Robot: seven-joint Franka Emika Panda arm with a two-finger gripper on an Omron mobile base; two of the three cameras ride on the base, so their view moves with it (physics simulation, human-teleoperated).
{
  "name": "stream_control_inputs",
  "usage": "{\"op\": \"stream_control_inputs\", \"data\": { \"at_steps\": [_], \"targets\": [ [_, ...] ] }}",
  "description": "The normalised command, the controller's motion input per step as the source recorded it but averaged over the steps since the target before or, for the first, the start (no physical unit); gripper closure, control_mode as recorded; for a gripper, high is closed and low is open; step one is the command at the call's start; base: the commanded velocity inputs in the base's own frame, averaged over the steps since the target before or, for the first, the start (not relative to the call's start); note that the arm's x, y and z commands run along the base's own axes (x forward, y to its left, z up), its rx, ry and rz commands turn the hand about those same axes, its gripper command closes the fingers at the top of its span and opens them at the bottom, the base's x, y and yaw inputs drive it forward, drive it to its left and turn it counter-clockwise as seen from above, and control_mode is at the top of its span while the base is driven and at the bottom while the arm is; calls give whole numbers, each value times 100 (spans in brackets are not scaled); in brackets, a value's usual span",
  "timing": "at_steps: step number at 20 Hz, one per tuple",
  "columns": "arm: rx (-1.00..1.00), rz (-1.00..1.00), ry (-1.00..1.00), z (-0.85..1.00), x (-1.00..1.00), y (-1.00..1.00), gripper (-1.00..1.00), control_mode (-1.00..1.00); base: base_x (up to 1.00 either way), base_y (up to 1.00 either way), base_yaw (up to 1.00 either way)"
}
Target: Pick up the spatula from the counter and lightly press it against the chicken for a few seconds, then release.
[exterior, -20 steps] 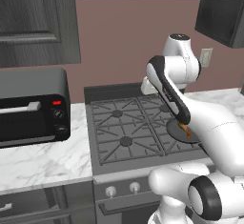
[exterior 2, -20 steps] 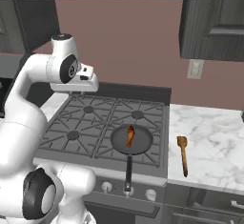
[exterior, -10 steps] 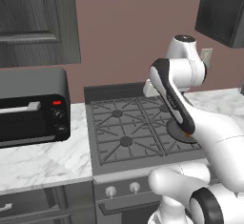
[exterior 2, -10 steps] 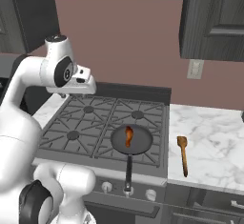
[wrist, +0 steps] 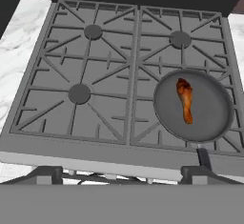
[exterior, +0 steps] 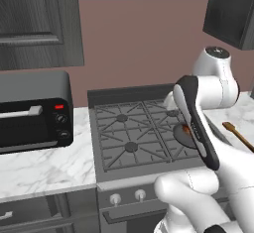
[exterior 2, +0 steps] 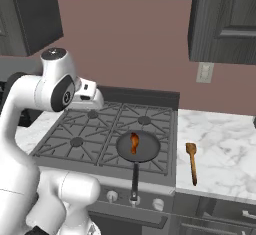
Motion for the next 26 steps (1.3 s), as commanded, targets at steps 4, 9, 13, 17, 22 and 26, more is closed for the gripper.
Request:
{"op": "stream_control_inputs", "data": {
  "at_steps": [4,9,13,17,22,26],
  "targets": [
    [0,-2,-6,0,-52,-39,-100,-100,0,0,0],
    [0,-2,-1,0,-42,-39,-100,-100,0,0,0],
    [0,0,-3,0,-40,-42,-100,-100,0,0,0],
    [0,-1,-3,0,-42,-44,-100,-100,0,0,0],
    [0,-3,0,0,-45,-43,-100,-100,0,0,0],
    [0,-4,0,0,-39,-39,-100,-100,0,0,0]
  ]
}}
